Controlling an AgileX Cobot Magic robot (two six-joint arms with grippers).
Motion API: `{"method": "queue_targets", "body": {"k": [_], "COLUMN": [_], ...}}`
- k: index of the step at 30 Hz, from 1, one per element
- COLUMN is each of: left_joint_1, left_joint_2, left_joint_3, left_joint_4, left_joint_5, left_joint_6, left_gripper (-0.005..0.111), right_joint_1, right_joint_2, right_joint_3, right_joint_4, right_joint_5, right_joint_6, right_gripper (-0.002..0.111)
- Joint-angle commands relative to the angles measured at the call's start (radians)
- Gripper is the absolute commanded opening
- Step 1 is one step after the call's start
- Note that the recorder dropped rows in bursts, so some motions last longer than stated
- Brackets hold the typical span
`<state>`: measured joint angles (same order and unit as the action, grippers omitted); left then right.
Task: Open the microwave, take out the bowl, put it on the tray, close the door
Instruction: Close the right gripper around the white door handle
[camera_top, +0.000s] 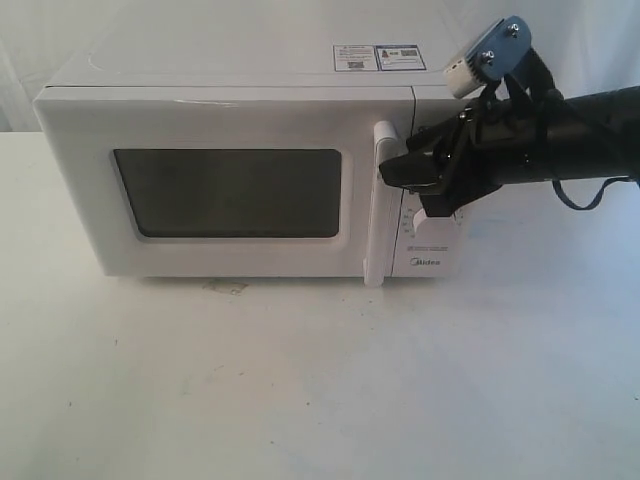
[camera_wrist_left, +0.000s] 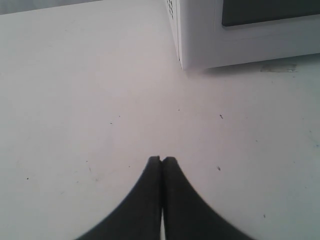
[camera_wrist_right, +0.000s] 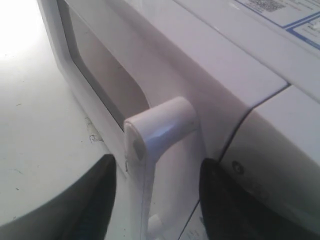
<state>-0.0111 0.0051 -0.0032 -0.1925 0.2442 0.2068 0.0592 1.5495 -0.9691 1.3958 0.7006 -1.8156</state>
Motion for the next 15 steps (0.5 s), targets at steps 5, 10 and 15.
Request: {"method": "queue_targets", "body": {"k": [5, 10, 15], "left_joint_1": [-0.002, -0.002, -0.002], "left_joint_2": [-0.005, -0.005, -0.005], "left_joint_3": [0.003, 0.003, 0.003], "left_joint_4": [-0.011, -0.011, -0.011], "left_joint_5": [0.003, 0.003, 0.003], "left_joint_6": [0.003, 0.003, 0.003], "left_gripper": [0.000, 0.000, 0.000], "right_joint_1": [0.003, 0.038, 0.095], "right_joint_2": [0.029, 0.029, 0.041], "right_joint_3": [-0.005, -0.005, -0.005], "right_joint_4": [0.052, 0.050, 0.044], "right_joint_5": [0.138, 0.146, 0.121], "right_joint_6": [-0.068, -0.066, -0.066], "right_gripper": [0.049, 0.049, 0.049]}}
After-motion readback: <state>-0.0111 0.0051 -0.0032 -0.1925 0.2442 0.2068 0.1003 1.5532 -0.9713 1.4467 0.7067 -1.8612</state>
